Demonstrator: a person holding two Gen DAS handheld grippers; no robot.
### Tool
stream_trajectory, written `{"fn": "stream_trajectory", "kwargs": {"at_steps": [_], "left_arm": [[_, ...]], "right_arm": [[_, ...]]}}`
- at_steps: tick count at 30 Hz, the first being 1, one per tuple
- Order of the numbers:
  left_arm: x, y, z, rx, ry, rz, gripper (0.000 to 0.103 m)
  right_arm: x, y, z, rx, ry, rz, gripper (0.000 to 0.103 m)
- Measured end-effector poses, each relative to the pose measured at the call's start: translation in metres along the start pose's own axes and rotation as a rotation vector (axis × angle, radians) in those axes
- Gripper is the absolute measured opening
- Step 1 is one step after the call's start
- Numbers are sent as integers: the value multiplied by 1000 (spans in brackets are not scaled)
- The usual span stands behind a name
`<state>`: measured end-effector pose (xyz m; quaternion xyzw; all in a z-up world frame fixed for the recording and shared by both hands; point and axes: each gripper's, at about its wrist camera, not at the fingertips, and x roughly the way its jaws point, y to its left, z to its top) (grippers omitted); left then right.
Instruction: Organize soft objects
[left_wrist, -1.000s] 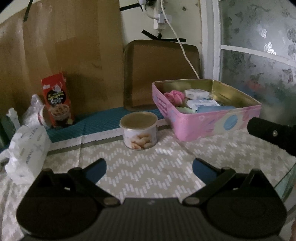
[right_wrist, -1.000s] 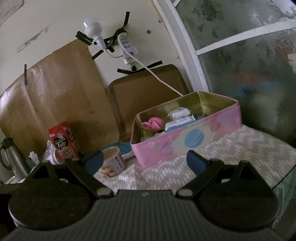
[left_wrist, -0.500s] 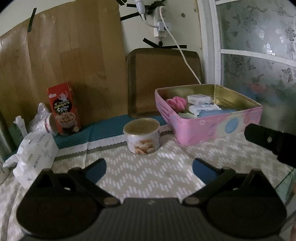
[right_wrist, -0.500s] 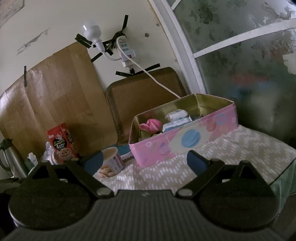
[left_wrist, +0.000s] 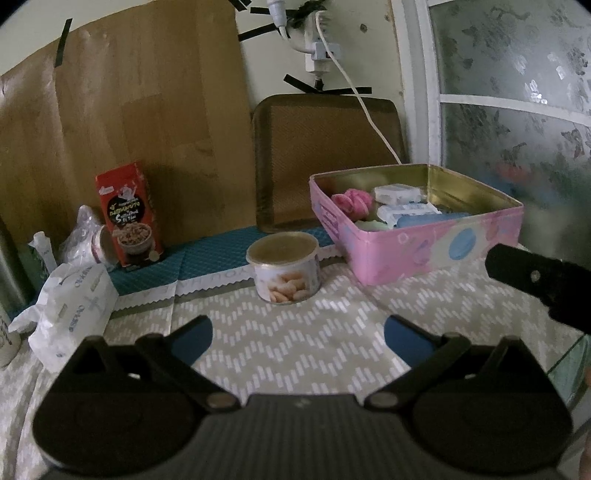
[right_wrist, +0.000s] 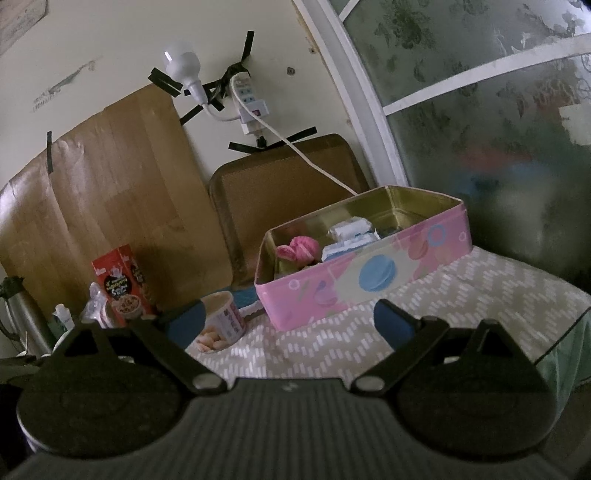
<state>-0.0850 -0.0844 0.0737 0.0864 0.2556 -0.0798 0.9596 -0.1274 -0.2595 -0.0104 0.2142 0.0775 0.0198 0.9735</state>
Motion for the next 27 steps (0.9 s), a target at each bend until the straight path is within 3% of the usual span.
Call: {"fn": "stream_trajectory", "kwargs": {"at_steps": [13,27], "left_arm": [[5,-5,-1,47,41,25,103],[13,-2,-7,10,111,-79,103]], "right_arm": [[1,-3,-2,6,3,-5,100],[4,-6,-5,12,19,-8,100]]}}
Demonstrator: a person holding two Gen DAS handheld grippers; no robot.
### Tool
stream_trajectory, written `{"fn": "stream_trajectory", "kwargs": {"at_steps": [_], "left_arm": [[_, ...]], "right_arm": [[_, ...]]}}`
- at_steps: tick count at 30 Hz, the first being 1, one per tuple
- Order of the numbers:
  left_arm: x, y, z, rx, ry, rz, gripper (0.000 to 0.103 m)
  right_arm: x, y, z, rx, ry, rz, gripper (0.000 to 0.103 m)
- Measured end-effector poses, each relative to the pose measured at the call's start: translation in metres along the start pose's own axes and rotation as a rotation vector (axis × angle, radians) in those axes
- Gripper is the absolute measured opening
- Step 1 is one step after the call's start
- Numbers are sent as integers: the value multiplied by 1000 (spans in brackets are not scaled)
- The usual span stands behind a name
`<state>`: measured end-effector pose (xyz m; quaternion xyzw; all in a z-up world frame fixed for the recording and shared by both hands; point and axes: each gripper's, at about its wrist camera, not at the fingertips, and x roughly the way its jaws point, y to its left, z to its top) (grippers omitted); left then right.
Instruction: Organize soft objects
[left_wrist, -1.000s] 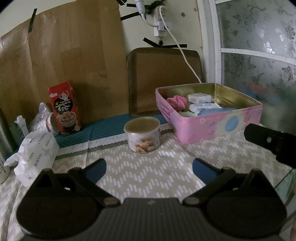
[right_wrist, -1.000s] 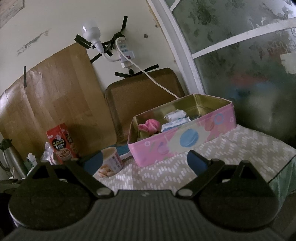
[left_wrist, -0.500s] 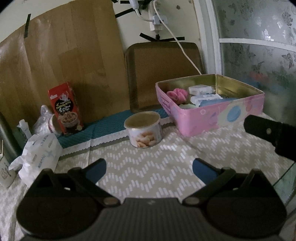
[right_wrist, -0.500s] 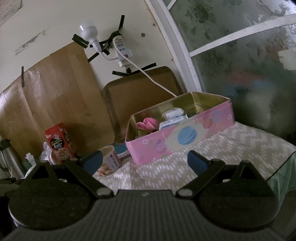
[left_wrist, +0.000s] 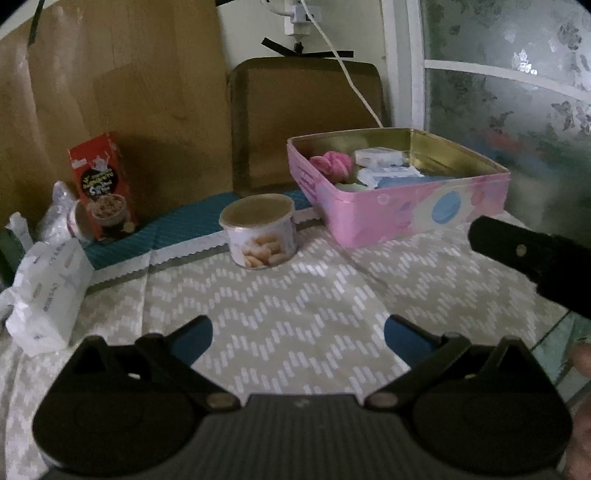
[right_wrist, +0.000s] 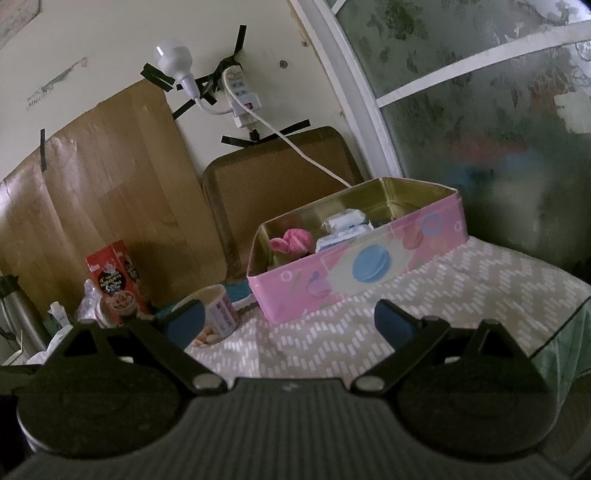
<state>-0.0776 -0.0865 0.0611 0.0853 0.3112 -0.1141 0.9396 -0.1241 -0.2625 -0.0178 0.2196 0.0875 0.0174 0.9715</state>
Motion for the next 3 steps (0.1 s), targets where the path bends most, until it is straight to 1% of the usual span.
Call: {"fn": "stream_trajectory", "kwargs": {"at_steps": [3], "left_arm": [[-1,1,1,-1,-8,-24,103]], "right_arm": [[0,1,-1,0,4,-1,100]]}}
